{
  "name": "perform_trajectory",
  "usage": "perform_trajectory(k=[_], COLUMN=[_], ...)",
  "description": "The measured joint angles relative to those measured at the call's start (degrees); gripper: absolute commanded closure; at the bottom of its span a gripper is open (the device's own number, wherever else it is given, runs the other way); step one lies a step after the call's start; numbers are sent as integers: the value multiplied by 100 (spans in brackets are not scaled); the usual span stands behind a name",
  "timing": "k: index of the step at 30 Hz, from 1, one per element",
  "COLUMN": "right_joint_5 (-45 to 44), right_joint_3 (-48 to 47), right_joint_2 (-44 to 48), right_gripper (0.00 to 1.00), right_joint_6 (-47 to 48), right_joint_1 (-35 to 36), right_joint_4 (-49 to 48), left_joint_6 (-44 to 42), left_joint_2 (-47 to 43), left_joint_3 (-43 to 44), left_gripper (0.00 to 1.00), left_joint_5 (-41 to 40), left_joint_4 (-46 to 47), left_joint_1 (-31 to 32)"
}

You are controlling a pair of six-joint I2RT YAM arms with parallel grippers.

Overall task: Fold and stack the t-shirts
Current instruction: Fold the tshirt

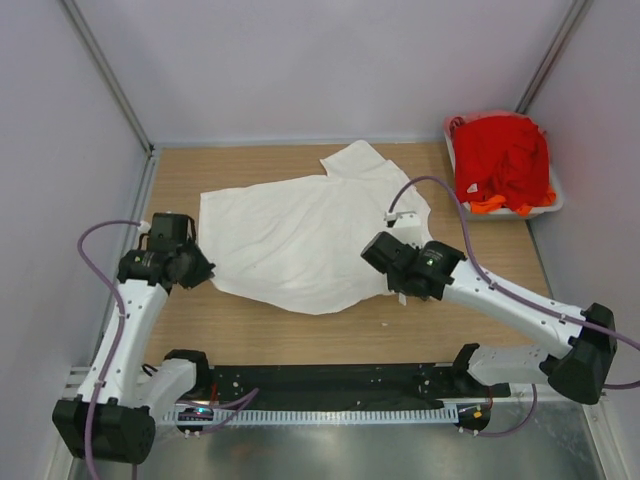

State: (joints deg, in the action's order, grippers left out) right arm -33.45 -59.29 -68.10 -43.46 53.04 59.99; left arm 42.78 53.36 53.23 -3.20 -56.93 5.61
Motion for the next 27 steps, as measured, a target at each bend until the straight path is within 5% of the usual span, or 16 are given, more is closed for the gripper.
perform_trajectory(k=[11, 27], right_joint_5=[304, 579], right_joint_3=[-1285, -2975], right_joint_2=[-1480, -3265], right_gripper=[99, 99], right_joint_6=[1996, 3359], right_joint_1=[-1228, -2006], right_joint_4=[-680, -1045], left_joint_6=[-741, -1034], left_joint_2=[1832, 3517], left_joint_3=[636, 1558], left_gripper=[100, 100], left_joint_5=[208, 232], left_joint_4=[400, 824], left_joint_1=[-590, -1058])
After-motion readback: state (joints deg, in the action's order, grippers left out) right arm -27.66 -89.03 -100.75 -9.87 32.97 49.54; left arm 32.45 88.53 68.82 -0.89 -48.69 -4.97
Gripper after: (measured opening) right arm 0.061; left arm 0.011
